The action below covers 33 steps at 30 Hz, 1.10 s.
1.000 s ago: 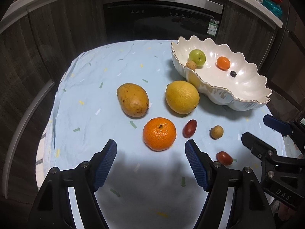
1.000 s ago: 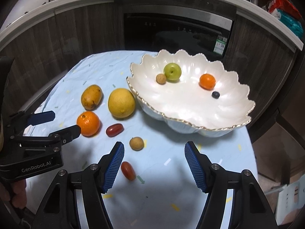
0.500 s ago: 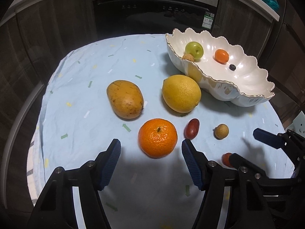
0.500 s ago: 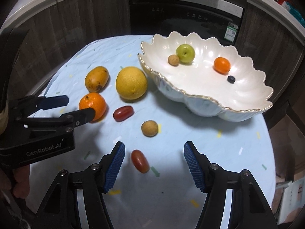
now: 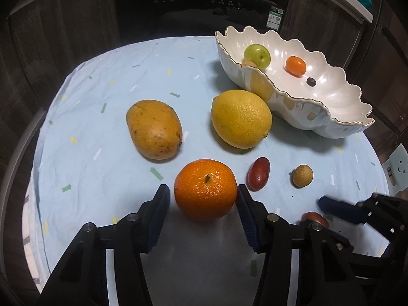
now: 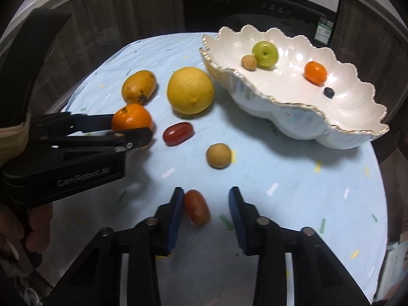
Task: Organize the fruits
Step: 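Grasp the mandarin with the left tool while the right tool grasps a red date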
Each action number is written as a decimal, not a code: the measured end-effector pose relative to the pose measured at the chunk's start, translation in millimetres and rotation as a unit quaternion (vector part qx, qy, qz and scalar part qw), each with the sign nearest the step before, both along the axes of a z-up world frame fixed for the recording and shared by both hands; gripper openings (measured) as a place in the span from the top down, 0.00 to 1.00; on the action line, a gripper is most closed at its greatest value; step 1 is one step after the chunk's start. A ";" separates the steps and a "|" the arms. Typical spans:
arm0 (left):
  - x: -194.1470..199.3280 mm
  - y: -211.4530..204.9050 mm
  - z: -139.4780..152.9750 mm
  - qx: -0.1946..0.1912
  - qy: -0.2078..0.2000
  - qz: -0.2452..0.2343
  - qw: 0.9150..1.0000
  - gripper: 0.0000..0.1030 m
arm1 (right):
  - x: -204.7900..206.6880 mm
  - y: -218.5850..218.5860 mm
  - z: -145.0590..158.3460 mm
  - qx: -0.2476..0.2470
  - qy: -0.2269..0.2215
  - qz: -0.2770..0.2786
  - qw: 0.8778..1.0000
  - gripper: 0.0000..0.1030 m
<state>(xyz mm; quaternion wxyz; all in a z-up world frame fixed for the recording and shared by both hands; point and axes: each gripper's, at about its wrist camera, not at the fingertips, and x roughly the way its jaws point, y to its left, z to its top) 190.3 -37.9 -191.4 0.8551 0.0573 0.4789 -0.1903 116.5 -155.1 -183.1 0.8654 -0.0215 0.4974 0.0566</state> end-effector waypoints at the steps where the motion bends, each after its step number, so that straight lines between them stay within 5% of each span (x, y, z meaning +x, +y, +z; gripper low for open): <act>1: -0.1 -0.5 -0.2 -0.001 0.000 -0.002 1.000 0.54 | -0.5 0.1 0.1 -0.001 -0.003 0.001 1.000 0.77; 15: -10.4 3.4 4.8 0.000 -0.004 0.010 1.000 0.56 | -0.2 -5.8 10.1 0.015 -0.013 -0.013 1.000 0.83; 33: -35.9 -6.6 47.7 -0.009 -0.026 0.017 0.999 0.56 | -7.6 -30.2 51.2 0.020 -0.060 -0.045 0.997 0.83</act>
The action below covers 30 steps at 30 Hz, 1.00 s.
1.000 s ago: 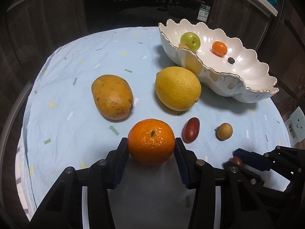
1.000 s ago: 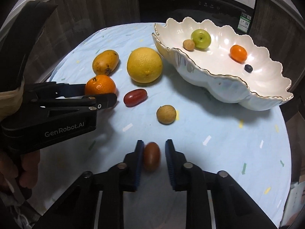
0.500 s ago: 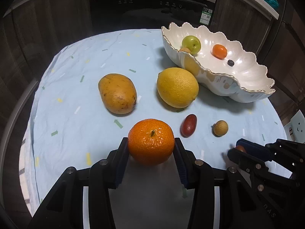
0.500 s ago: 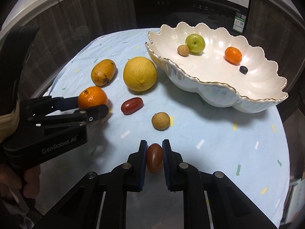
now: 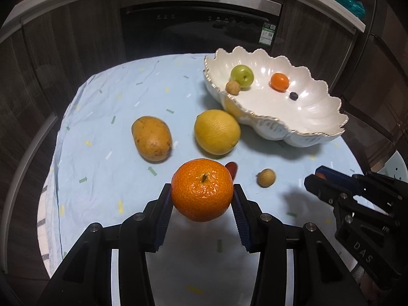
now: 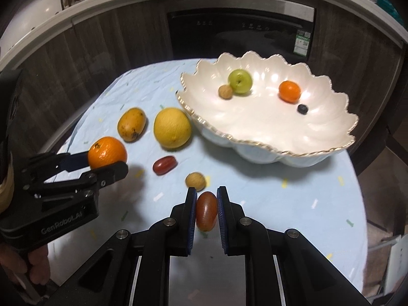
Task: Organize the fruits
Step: 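Grasp the mandarin with the left tool while the right tool grasps a red date, then carry the mandarin and red date over the white bowl and open both tools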
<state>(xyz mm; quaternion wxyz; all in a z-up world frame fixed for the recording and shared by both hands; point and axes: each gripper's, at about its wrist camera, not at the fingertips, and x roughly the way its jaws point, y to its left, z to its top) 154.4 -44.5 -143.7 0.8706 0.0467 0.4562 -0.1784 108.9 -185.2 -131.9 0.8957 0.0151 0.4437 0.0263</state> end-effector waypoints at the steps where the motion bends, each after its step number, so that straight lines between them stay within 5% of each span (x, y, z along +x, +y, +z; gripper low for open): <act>1: -1.2 -2.1 3.4 -0.002 -0.002 -0.001 1.000 0.56 | -0.6 -3.0 4.4 0.000 -0.005 -0.003 1.000 0.83; 14: 3.2 -43.2 42.6 -0.010 -0.029 -0.030 0.999 0.57 | 1.4 -45.1 41.8 -0.005 -0.047 -0.046 0.998 0.83; 30: 33.4 -84.0 56.6 -0.009 -0.034 -0.050 0.998 0.57 | 21.7 -85.4 55.4 -0.006 -0.058 -0.083 0.995 0.83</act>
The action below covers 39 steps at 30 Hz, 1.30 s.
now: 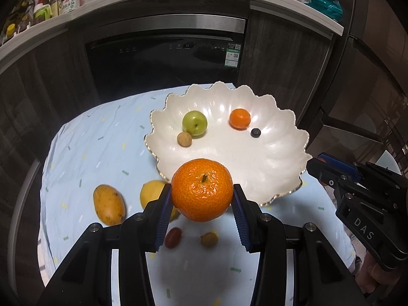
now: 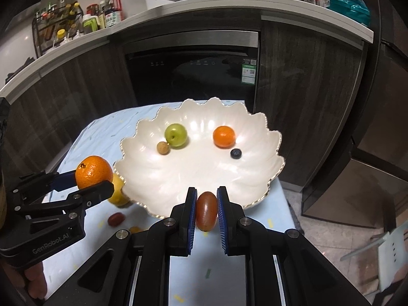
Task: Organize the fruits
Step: 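Carry the mandarin and red date over the white bowl and open both tools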
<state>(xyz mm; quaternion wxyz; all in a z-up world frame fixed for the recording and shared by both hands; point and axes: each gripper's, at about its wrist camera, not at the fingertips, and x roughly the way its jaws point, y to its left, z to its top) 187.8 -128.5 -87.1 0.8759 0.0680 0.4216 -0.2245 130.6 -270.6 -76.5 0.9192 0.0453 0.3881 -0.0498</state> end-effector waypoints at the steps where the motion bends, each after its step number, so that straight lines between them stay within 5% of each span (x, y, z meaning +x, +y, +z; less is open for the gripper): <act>1: 2.6 -1.7 -0.1 0.000 0.001 0.000 1.000 0.57 | 1.5 -1.4 0.3 0.000 0.000 -0.001 1.000 0.83; 30: 44.4 -28.9 -33.0 0.017 0.044 -0.004 0.999 0.55 | 45.9 -24.3 -27.8 0.004 0.030 -0.012 0.999 0.82; 33: 46.4 -27.9 -36.4 0.018 0.052 0.000 0.998 0.51 | 45.8 -23.3 -25.3 -0.001 0.025 -0.016 1.000 0.64; 35: 44.5 -26.6 -34.3 0.016 0.045 0.003 0.999 0.34 | 44.7 -23.4 -23.2 -0.002 0.019 -0.019 1.000 0.55; 39: 43.2 -26.3 -29.8 0.017 0.037 0.007 0.999 0.28 | 42.2 -24.9 -19.9 -0.003 0.014 -0.025 1.000 0.49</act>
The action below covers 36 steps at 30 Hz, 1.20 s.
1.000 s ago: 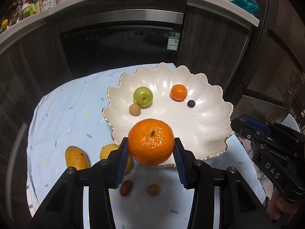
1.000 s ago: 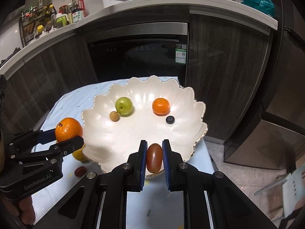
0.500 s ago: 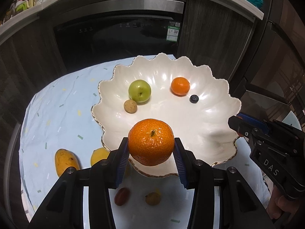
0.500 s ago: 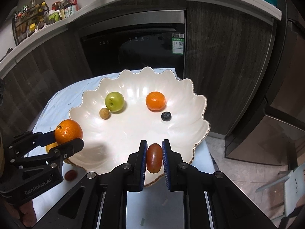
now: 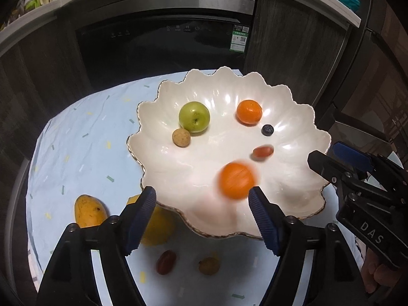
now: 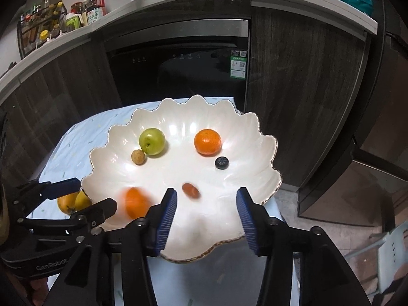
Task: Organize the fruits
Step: 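Carry the mandarin and red date over the white bowl and open both tools, then withdraw both tools from the bowl toward the remaining fruits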
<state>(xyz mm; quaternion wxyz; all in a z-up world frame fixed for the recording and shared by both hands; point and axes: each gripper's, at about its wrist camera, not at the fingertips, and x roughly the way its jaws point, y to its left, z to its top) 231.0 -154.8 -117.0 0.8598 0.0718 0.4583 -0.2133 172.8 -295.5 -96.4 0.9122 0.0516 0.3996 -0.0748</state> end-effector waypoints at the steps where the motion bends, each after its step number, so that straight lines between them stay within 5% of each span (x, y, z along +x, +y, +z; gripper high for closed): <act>1: -0.6 0.8 0.9 0.000 -0.001 0.001 1.000 0.27 | -0.9 -0.2 0.8 -0.001 -0.001 -0.002 1.000 0.48; 7: -5.9 5.3 8.3 0.003 -0.012 0.011 1.000 0.20 | -7.8 -3.3 9.2 -0.009 -0.013 -0.019 1.000 0.33; 36: -48.4 58.0 43.3 -0.013 -0.051 0.049 0.997 0.18 | -42.8 36.7 44.0 -0.030 -0.044 0.002 0.999 0.33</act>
